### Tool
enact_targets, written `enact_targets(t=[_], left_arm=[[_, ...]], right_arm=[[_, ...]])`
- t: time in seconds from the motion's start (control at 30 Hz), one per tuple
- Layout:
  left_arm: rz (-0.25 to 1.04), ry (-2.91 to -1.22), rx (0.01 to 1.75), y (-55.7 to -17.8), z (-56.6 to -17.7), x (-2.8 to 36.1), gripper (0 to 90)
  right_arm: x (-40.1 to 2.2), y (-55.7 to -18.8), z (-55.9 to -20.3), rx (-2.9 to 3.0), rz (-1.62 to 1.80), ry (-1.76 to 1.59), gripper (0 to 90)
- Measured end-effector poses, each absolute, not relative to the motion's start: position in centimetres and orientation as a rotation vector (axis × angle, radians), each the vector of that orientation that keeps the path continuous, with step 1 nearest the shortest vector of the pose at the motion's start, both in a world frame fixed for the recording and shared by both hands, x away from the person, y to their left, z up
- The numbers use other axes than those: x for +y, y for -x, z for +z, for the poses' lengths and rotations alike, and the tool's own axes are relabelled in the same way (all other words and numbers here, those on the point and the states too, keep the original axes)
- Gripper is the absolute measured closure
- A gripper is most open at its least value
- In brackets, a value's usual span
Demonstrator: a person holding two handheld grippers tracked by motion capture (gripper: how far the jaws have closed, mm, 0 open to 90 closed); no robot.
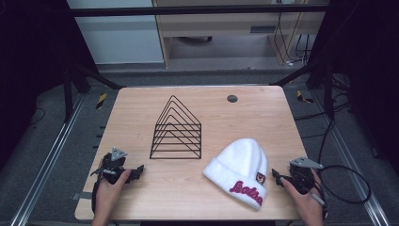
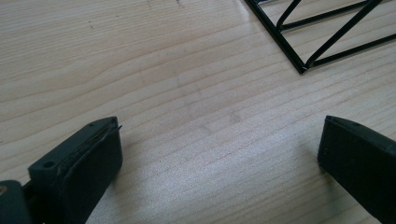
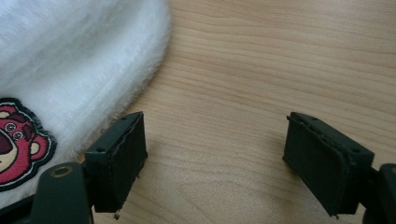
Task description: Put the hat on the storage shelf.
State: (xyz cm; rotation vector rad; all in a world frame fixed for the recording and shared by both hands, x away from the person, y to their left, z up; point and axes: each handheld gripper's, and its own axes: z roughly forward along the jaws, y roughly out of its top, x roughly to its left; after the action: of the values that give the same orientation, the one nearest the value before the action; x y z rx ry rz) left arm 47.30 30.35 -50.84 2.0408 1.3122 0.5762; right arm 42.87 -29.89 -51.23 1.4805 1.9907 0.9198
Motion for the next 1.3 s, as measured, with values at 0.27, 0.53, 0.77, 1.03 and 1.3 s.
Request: enact_targets(t=[0.27, 0.53, 0.77, 1.03, 1.3], left_arm=[[0.577, -2.038, 1.321, -47.2, -50.8, 30.3, 0.0], [0.575, -2.037, 1.322, -47.1, -50.8, 30.3, 0.0], [0.576, -2.039, 1.320, -47.1, -50.8, 30.3, 0.0], [0.577, -2.039, 1.320, -47.1, -50.8, 30.3, 0.0], [0.577, -2.039, 1.320, -47.1, -50.8, 30.3, 0.0]], right_arm=[[-29.8, -42.9, -51.2, 1.982, 0.913, -1.491, 21.1], [-29.8, -42.9, -51.2, 1.983, 0.913, -1.496, 20.9], [-29.8, -43.4, -50.1, 2.063, 0.908, -1.463, 24.3], [-28.1, -45.6, -45.6, 2.181, 0.817, -1.389, 29.7], [-25.1, -50.1, -41.9, 2.326, 0.734, -1.295, 34.9]])
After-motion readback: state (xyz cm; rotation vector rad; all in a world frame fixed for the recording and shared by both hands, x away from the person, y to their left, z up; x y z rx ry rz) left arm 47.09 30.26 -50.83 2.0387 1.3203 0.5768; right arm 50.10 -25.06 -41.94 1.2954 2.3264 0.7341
